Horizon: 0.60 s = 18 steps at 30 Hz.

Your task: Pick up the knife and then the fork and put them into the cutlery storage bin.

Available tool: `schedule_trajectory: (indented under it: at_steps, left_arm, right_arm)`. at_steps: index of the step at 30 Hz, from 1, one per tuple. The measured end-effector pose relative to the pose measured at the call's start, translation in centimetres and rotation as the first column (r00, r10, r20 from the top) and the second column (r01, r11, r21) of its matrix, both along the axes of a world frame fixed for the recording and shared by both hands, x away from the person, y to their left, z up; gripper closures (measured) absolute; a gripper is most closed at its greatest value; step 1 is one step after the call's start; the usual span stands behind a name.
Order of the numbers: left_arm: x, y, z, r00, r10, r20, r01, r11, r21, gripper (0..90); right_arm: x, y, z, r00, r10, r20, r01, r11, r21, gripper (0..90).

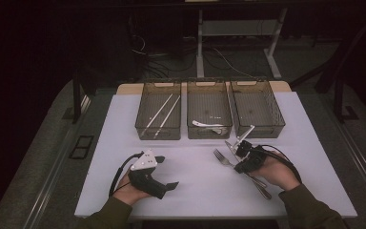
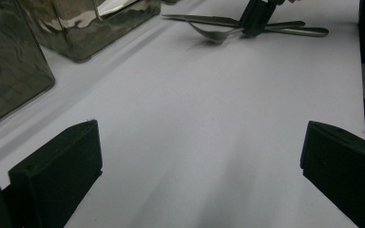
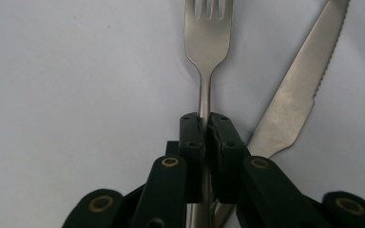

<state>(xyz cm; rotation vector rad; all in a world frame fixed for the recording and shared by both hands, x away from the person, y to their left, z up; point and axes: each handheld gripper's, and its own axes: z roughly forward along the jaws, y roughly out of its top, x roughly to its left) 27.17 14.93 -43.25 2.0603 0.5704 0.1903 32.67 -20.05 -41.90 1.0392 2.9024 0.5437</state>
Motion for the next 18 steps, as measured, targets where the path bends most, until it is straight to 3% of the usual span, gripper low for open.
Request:
schedule_trajectory:
  at_steps: [10, 18]
  left_arm:
    - [0.0, 0.0, 0.0, 1.0000, -0.006, 0.000, 0.006, 1.0000, 0.002, 0.0]
    - [0.0, 0.0, -0.1, 1.0000, -0.003, -0.002, 0.003, 1.0000, 0.002, 0.0]
  right_arm:
    - [0.0, -1.5, 1.0, 0.9981, -0.028, 0.054, 0.021, 0.9918, 0.126, 84.4]
    - [-0.2, -2.9, 1.8, 0.9929, -0.065, 0.099, 0.038, 0.9667, 0.253, 84.4]
